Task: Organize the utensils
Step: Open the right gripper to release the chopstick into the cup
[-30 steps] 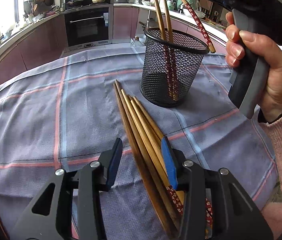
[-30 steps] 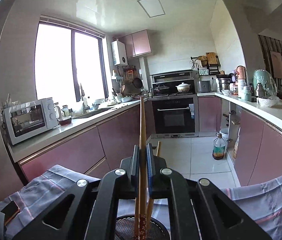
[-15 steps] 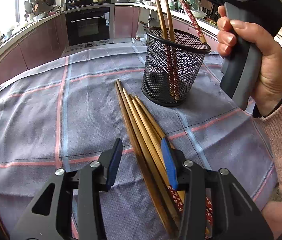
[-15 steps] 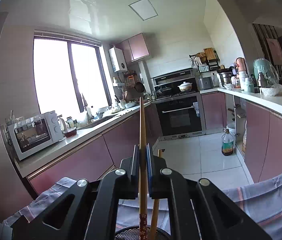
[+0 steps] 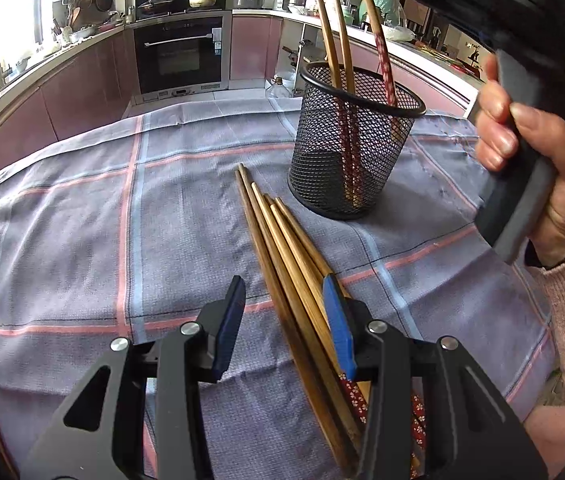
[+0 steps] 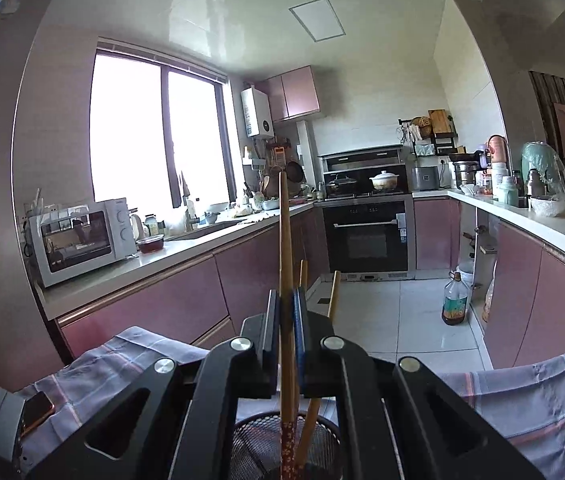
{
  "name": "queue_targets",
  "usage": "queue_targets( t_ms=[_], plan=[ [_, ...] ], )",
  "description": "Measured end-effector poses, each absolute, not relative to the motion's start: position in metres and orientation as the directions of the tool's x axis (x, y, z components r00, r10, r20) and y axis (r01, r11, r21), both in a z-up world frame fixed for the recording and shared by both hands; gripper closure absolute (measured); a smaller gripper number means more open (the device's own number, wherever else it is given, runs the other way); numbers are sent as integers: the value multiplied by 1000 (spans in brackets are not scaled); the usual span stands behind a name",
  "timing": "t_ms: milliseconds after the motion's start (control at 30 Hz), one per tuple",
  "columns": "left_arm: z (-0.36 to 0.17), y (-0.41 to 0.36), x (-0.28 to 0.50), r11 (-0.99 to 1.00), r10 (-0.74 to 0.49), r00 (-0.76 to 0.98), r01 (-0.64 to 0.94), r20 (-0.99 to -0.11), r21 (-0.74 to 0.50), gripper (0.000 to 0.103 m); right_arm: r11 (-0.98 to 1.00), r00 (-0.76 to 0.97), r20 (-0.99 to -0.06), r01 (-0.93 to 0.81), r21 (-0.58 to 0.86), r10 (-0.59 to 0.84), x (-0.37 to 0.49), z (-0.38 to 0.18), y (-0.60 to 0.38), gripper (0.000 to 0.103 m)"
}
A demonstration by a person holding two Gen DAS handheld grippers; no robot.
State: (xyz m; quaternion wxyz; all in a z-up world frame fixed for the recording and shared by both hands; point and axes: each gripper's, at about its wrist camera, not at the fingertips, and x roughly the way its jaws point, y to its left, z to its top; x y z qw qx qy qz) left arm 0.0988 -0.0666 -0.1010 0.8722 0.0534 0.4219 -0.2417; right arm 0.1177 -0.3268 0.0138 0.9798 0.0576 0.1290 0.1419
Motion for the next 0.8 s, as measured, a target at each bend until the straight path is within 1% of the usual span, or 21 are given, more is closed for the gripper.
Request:
queue_targets(
  t_ms=[167, 267, 300, 333, 367, 467, 500, 567, 600, 633, 767, 800],
  plan=[
    [-100, -67, 100, 877, -377, 528, 468, -761, -110, 64, 947, 875, -366, -271, 174, 317, 114, -1, -330, 96],
    [-101, -69, 100, 875, -374, 525, 473, -764, -103, 64, 945, 858, -400, -263, 196, 322, 109, -5, -333, 94],
    [-101, -70, 100, 875, -373, 524, 474, -766, -101, 64, 945, 848, -422, -254, 205, 320, 111, -7, -334, 88],
    [-101, -71, 99, 874, -372, 524, 475, -766, -99, 65, 944, 842, -433, -249, 216, 322, 110, -8, -334, 81],
    [-101, -71, 99, 873, -372, 524, 477, -766, -98, 65, 941, 838, -436, -250, 229, 328, 110, -10, -336, 78],
    [-101, -72, 98, 871, -373, 521, 482, -768, -96, 66, 935, 823, -454, -251, 251, 343, 105, -14, -337, 78],
    [-101, -72, 98, 869, -376, 518, 486, -769, -97, 68, 934, 820, -456, -253, 254, 346, 101, -14, -337, 77],
    [-101, -74, 97, 865, -375, 515, 493, -771, -91, 69, 931, 818, -453, -267, 247, 355, 91, -13, -336, 73],
    [-102, -75, 96, 861, -375, 513, 501, -773, -85, 70, 930, 816, -453, -274, 243, 359, 86, -12, -337, 69],
    [-102, -76, 95, 859, -374, 509, 506, -775, -82, 73, 926, 811, -453, -285, 248, 370, 81, -12, -337, 68],
    [-103, -79, 95, 851, -377, 501, 520, -779, -78, 78, 913, 766, -496, -334, 236, 409, 63, -17, -331, 67],
    [-103, -79, 95, 848, -380, 498, 524, -780, -79, 81, 907, 750, -509, -348, 238, 422, 58, -20, -329, 67]
  ],
)
